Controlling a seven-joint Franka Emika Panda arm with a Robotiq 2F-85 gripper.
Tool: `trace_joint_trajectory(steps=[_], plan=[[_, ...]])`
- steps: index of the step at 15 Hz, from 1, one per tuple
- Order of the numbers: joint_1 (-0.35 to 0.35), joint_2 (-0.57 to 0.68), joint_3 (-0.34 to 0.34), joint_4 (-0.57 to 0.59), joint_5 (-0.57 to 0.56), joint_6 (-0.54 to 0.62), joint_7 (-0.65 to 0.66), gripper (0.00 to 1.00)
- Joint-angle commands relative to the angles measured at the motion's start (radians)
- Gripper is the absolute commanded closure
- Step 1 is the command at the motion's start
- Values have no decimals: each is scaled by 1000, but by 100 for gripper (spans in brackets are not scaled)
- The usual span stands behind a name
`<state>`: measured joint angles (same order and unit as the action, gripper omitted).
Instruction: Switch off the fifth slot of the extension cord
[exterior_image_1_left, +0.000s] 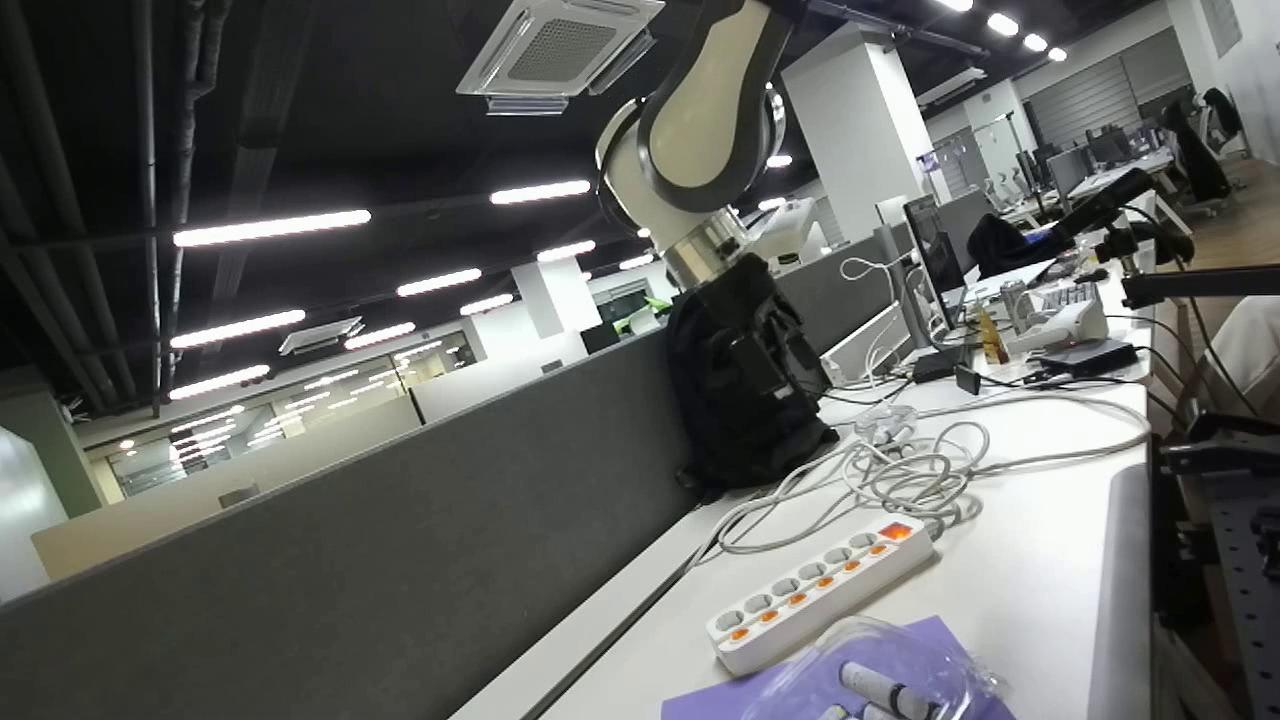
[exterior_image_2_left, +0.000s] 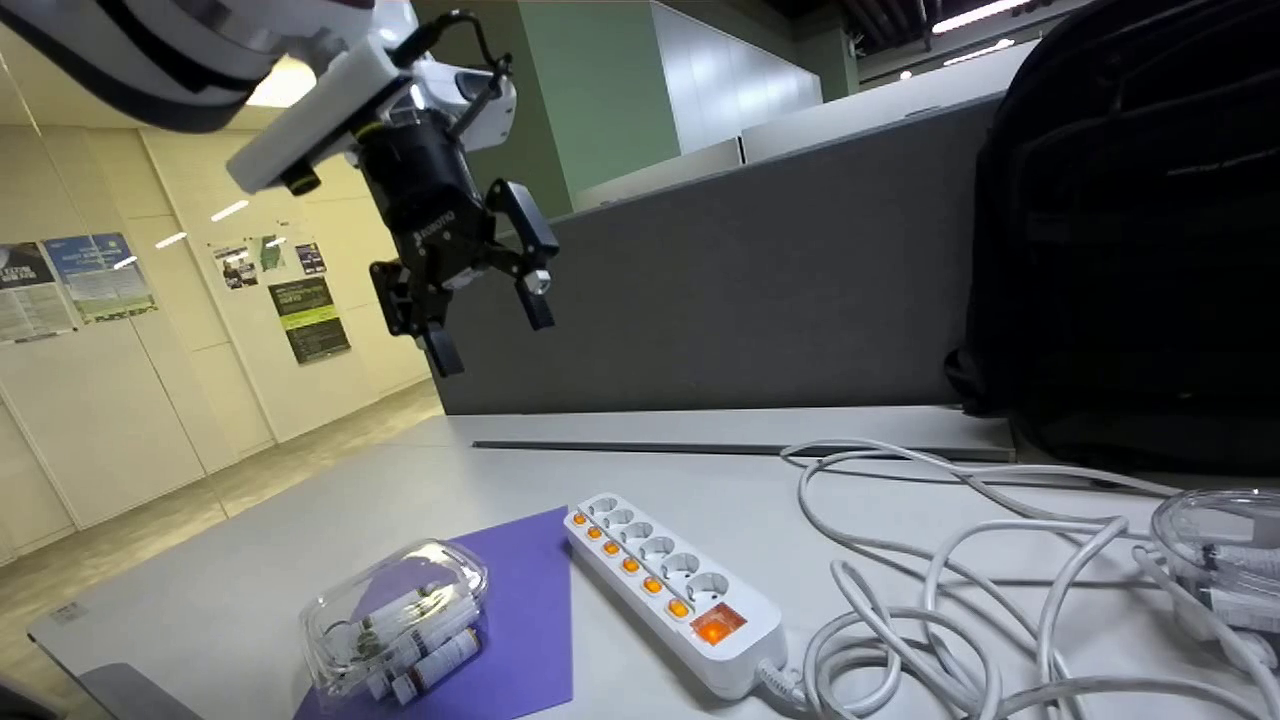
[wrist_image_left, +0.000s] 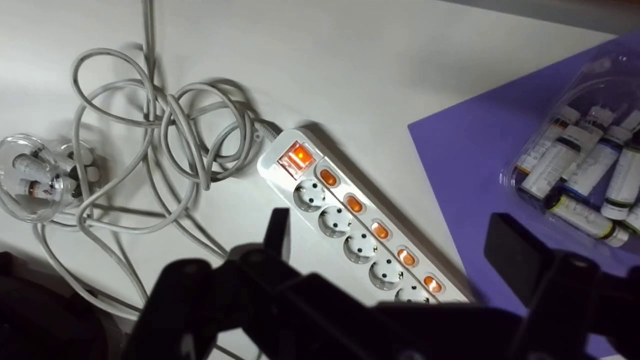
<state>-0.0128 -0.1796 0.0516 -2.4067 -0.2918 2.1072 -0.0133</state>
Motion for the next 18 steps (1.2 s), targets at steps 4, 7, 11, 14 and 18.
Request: trace_joint_trajectory(steps=[4,7,11,14,18], plan=[[39,206,34,18,-96,163,188,34],[63,283,25,31,-115,232,255,55],[80,355,-2,59,-96,295,333,81],[82,402,-26,86,-78,307,353,99],[87,411,-48,68,-71,376,300,99]])
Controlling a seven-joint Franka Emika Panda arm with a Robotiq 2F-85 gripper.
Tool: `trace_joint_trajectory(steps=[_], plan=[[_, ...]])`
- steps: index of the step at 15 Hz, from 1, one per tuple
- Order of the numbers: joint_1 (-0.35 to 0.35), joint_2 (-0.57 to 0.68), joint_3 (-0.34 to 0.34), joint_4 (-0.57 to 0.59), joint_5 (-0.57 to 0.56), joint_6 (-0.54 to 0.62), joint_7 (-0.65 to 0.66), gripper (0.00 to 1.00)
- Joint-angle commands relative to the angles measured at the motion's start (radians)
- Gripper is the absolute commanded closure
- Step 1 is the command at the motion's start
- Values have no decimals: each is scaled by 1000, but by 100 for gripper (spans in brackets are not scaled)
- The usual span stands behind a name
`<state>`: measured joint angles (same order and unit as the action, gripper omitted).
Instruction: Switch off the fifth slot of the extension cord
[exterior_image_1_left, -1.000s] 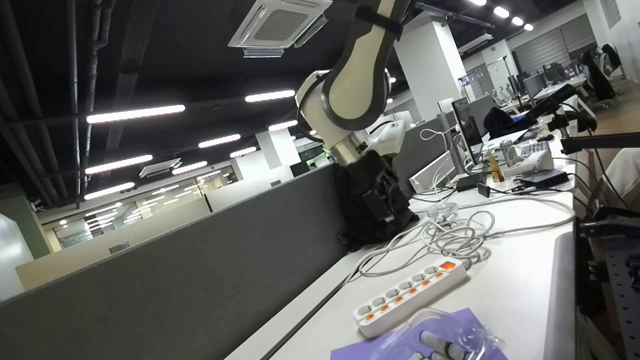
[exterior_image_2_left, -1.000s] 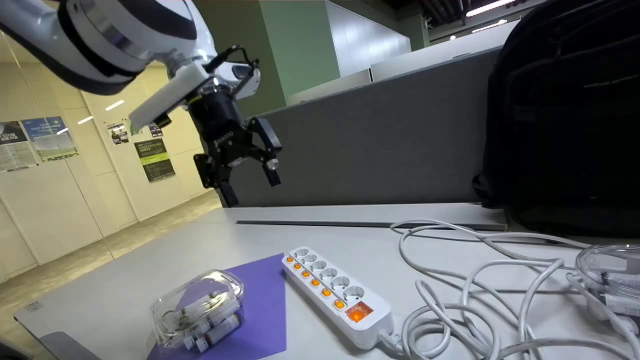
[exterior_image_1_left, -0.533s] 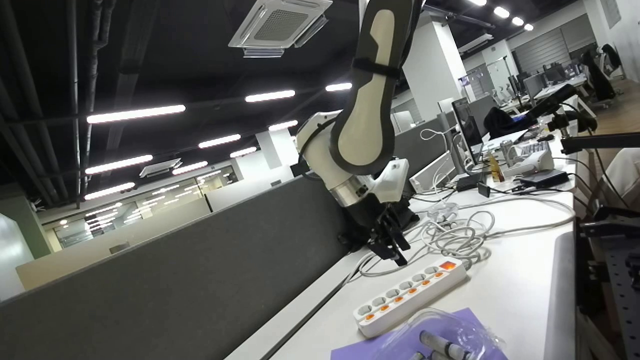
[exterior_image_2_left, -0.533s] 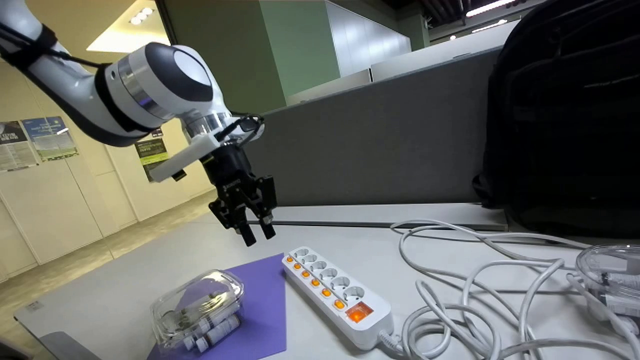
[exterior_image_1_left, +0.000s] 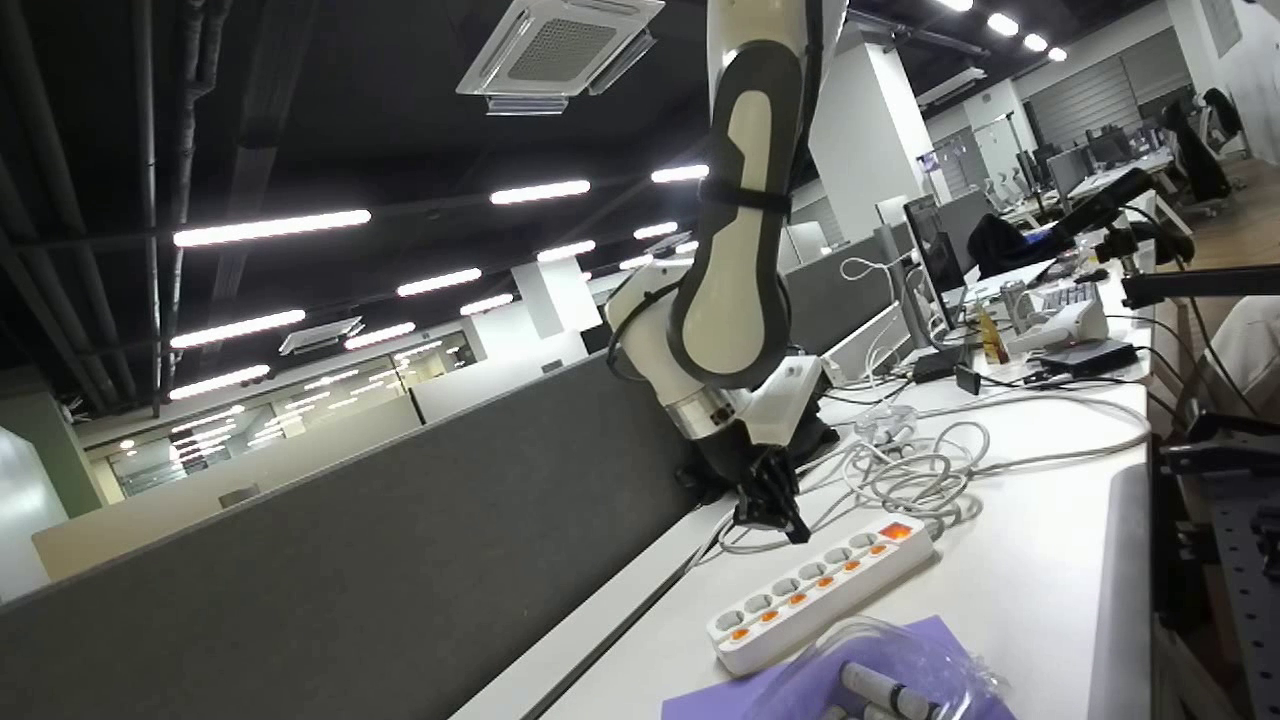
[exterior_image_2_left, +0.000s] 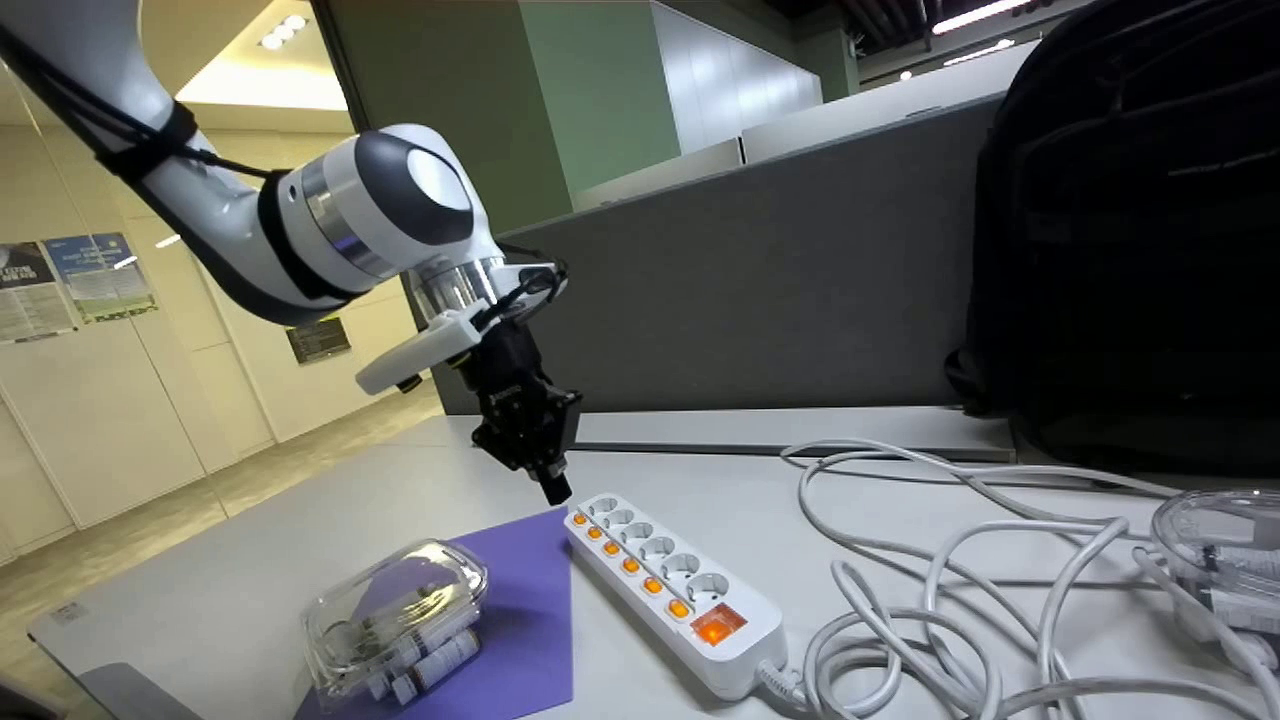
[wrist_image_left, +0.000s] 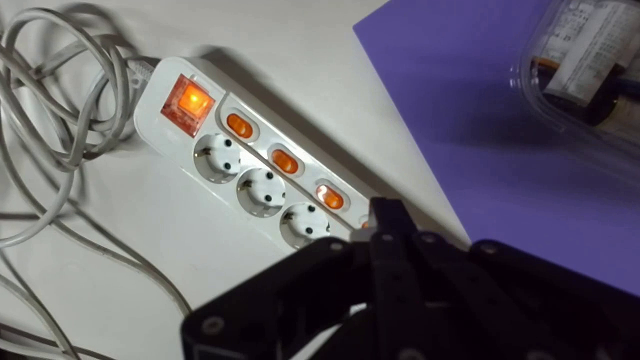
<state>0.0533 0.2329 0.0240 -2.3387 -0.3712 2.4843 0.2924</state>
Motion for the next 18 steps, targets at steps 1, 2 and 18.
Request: trace_joint_trajectory(steps=[1,2,18], plan=[[22,11,-25,5,10,15,-7,99],[22,19,-27,10,10,19,-8,99],[121,146,-149,41,72,193,256,100]])
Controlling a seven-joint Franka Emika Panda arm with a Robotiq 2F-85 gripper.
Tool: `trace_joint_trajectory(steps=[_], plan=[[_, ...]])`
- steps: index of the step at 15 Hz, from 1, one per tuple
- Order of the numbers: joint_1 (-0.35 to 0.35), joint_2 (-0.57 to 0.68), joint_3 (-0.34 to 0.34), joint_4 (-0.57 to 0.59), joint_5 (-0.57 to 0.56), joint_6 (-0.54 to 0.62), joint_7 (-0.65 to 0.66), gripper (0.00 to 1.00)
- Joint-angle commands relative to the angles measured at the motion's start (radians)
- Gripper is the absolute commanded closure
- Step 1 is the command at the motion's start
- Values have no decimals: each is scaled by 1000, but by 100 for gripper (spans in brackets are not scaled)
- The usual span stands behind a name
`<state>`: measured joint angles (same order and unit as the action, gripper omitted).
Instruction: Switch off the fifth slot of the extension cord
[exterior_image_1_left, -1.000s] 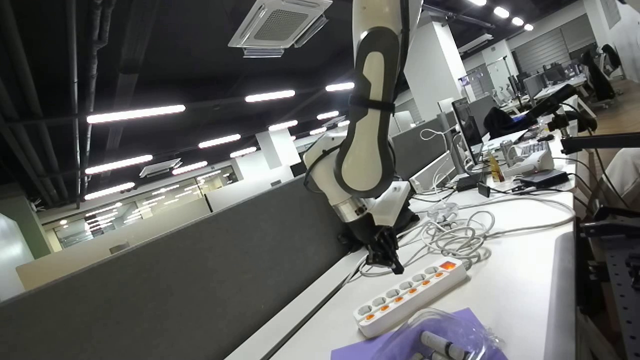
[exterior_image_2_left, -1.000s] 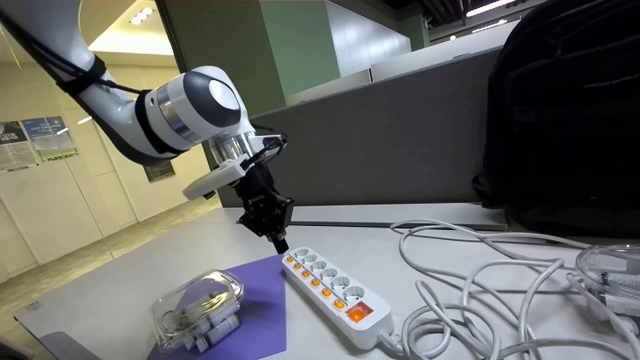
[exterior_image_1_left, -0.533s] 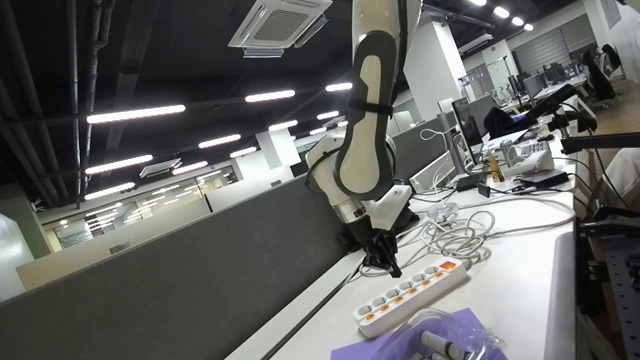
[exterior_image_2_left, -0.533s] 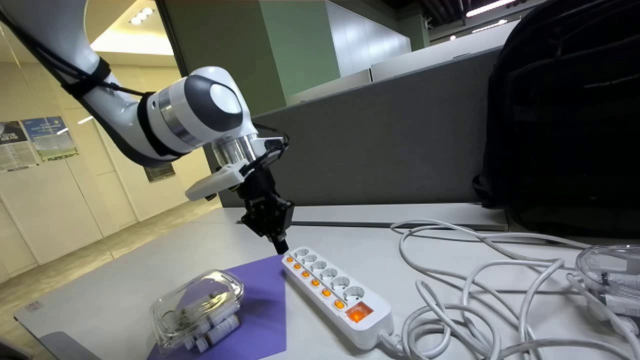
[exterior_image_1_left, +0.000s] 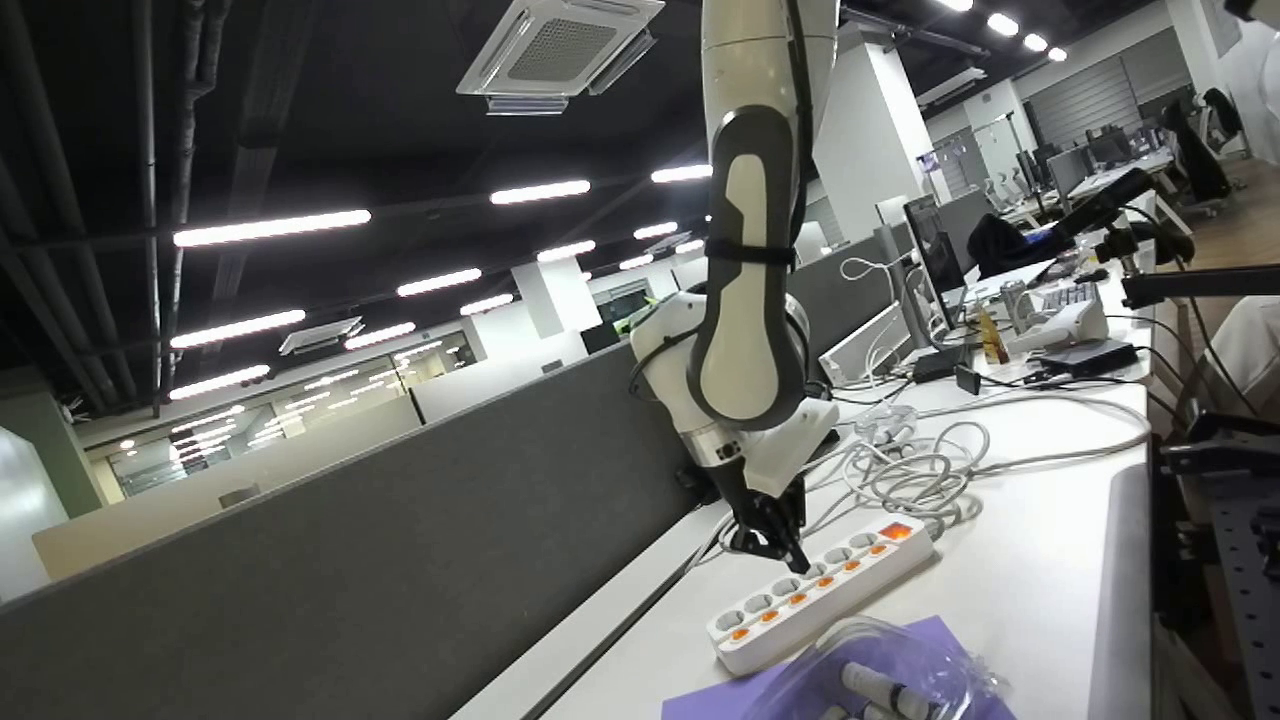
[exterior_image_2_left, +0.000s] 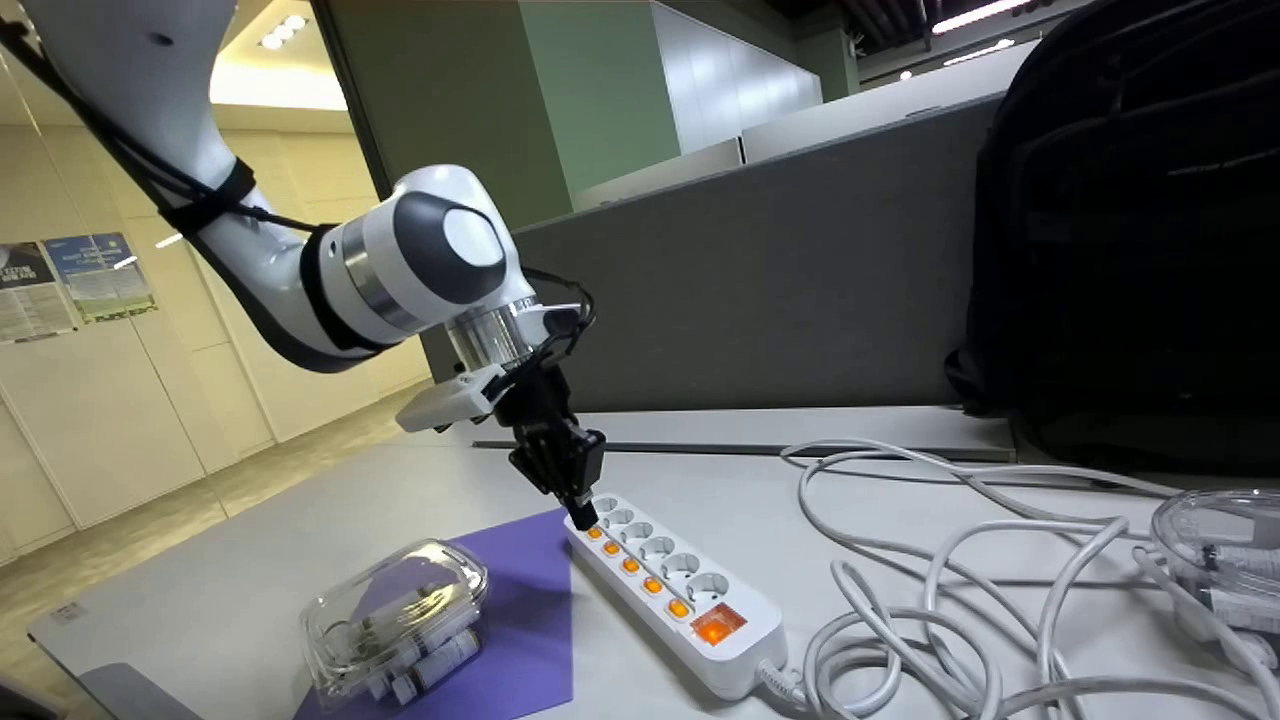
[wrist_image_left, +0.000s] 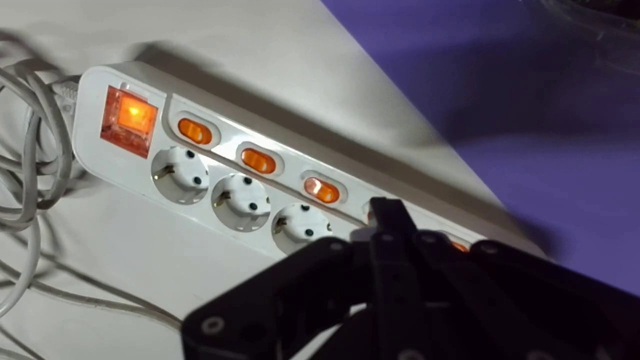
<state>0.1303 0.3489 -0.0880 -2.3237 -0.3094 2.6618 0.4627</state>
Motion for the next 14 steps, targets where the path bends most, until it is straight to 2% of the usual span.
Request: trace_joint_trajectory(steps=[1,9,14], plan=[[56,39,-46,31,14,18,106,100],[91,79,-48,68,140,30,125,100],[99,111,-57,115,166,19,124,100]])
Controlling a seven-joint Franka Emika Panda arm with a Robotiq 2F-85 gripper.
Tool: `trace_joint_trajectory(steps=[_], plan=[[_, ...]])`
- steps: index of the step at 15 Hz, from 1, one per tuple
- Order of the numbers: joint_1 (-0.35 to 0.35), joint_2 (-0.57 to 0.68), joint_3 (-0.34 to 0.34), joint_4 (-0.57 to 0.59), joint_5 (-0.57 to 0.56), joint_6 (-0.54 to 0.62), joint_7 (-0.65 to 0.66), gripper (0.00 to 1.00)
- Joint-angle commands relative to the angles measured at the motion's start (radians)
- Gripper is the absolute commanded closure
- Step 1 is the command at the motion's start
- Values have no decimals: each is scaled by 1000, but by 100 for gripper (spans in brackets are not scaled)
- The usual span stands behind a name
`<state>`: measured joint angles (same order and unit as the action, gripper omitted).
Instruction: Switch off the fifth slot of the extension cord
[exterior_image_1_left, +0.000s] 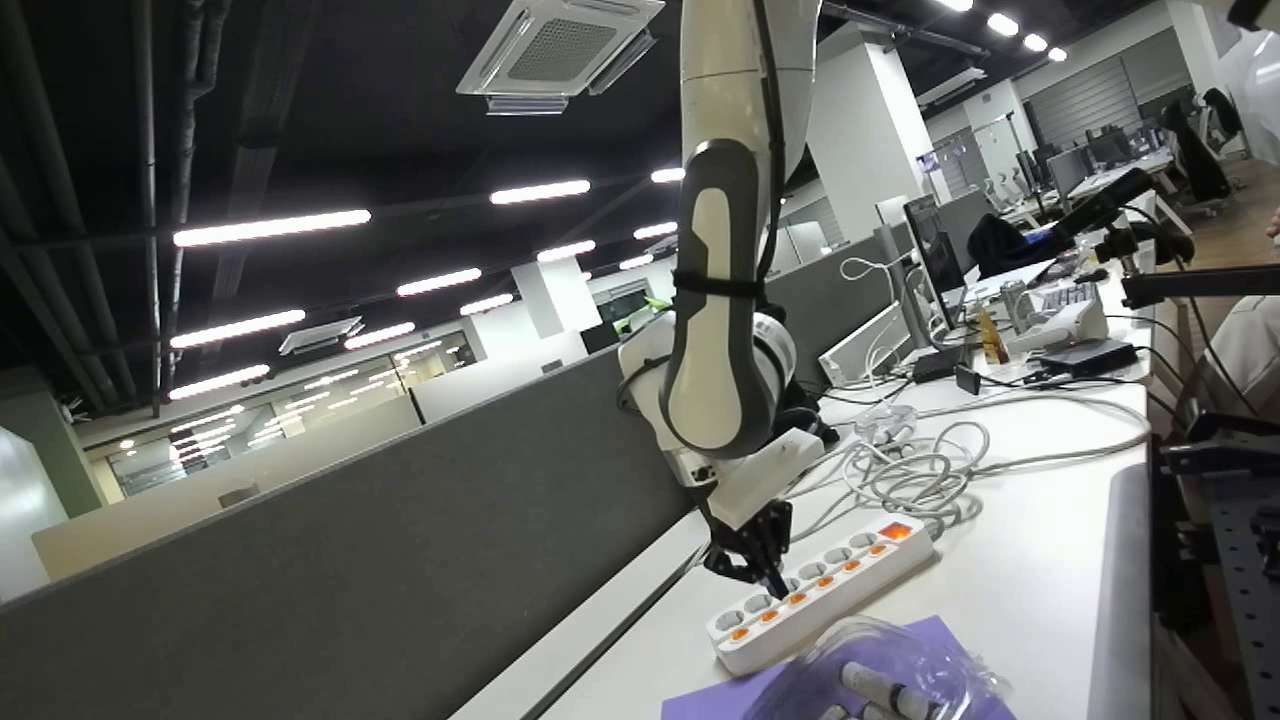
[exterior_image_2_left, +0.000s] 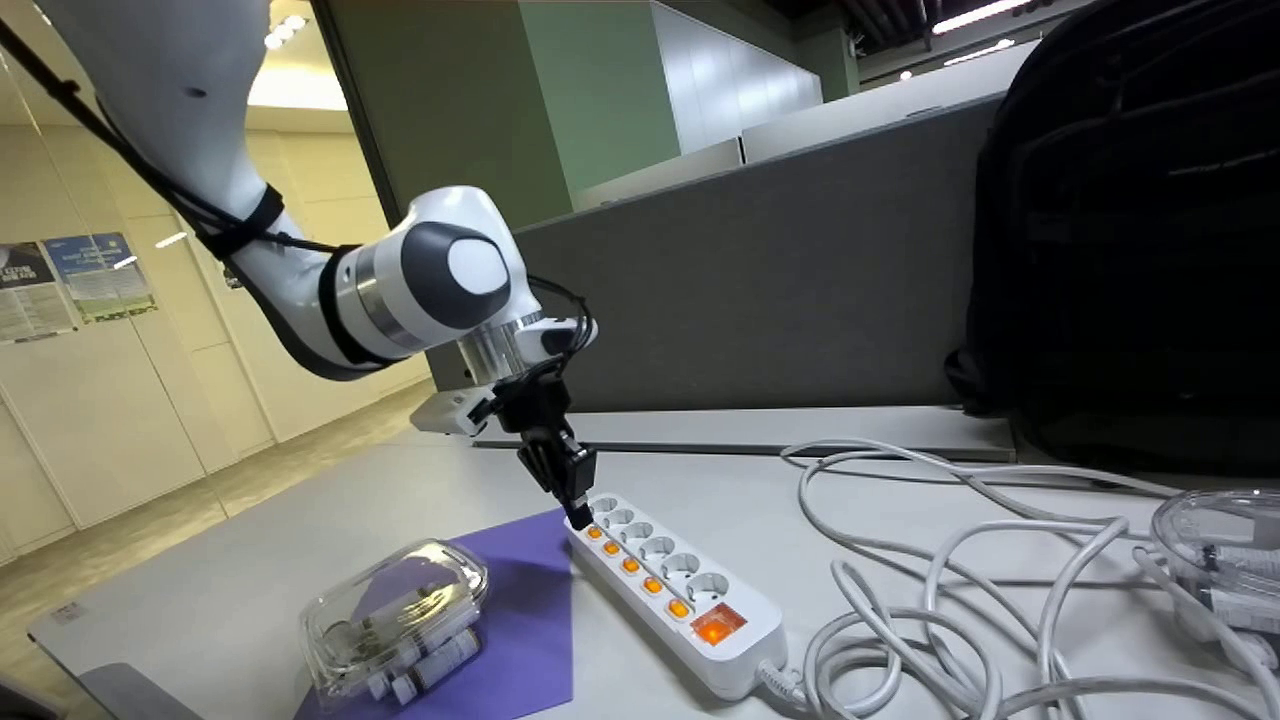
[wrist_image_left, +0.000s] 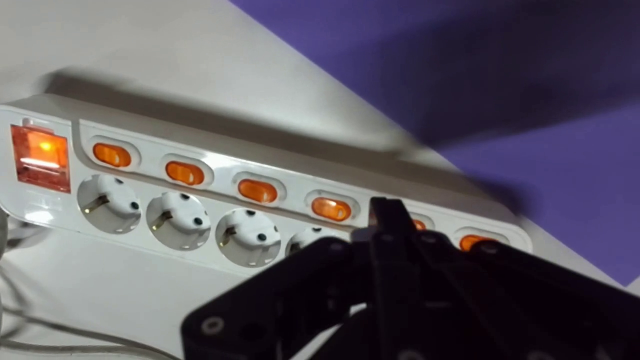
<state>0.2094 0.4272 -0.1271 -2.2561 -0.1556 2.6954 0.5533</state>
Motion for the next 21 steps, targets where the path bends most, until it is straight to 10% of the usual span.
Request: trace_joint_trajectory(steps=[1,14,21], plan=[[21,43,-20,57,14,-18,33,100],[93,140,-53,157,10,-61,58,100],[203,269,-108,340,-133,-383,262,100]])
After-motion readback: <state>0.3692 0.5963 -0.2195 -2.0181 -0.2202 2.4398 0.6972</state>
